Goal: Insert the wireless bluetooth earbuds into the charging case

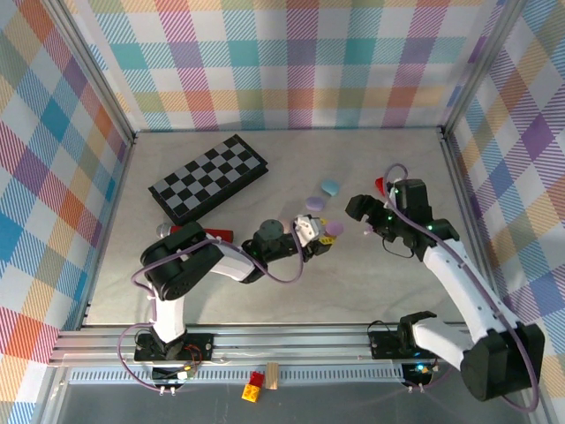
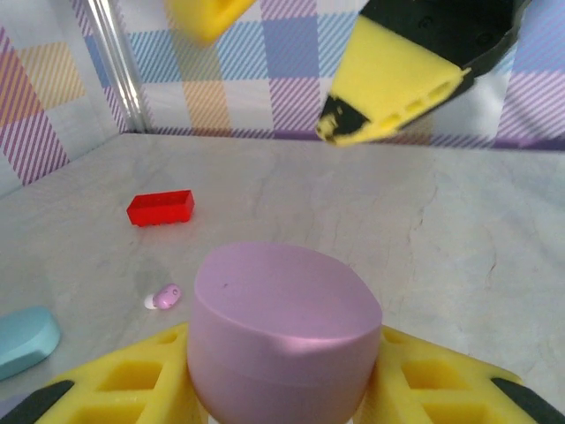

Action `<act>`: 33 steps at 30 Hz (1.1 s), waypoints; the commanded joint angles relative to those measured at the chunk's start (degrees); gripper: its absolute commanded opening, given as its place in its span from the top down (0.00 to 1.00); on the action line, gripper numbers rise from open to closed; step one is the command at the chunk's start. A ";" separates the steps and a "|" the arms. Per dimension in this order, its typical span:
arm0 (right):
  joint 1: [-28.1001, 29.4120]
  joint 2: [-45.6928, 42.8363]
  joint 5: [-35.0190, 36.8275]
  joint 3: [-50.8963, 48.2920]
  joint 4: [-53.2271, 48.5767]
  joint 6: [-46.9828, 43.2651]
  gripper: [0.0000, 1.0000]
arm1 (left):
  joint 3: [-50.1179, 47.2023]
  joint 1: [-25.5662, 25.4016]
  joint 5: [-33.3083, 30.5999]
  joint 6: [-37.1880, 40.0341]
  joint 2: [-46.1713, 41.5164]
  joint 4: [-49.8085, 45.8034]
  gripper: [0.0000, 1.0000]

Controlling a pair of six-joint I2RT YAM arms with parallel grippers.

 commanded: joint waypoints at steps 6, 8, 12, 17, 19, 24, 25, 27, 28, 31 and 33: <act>2.52 -6.21 -16.84 -1.35 8.65 -45.00 0.03 | -4.32 5.52 13.76 -10.96 -9.42 4.07 0.61; 4.37 -5.39 -18.22 -0.94 7.96 -50.90 0.03 | -4.07 5.89 16.05 -11.38 -11.84 1.33 0.60; 6.88 -2.77 -18.36 0.50 8.35 -55.11 0.03 | -3.49 5.99 19.30 -11.76 -15.13 -3.23 0.60; 8.17 -0.26 -19.56 1.42 9.91 -55.57 0.03 | -3.01 6.21 20.17 -11.95 -16.47 -5.26 0.60; 8.26 0.22 -19.52 1.55 9.89 -55.97 0.03 | -2.71 6.19 20.17 -12.50 -16.51 -4.93 0.60; 8.35 -0.18 -12.46 0.54 13.15 -54.82 0.03 | -2.47 6.17 21.29 -13.01 -16.60 -3.95 0.60; 8.35 -0.58 -10.24 0.17 14.67 -54.17 0.03 | -2.64 6.21 21.48 -13.10 -16.69 -3.69 0.60; 8.36 -1.15 -7.02 -0.32 16.40 -53.80 0.03 | -2.69 6.17 21.73 -13.16 -17.15 -4.16 0.60; 8.35 -1.41 -5.98 -0.44 17.07 -53.79 0.03 | -2.82 6.21 21.84 -13.01 -17.34 -4.34 0.60; 8.34 -2.11 -4.50 -0.72 18.94 -53.11 0.03 | -2.99 6.21 21.91 -12.65 -17.66 -4.89 0.60; 8.35 -2.45 -3.66 -0.92 20.01 -52.27 0.04 | -3.05 6.18 21.93 -12.53 -17.55 -4.92 0.60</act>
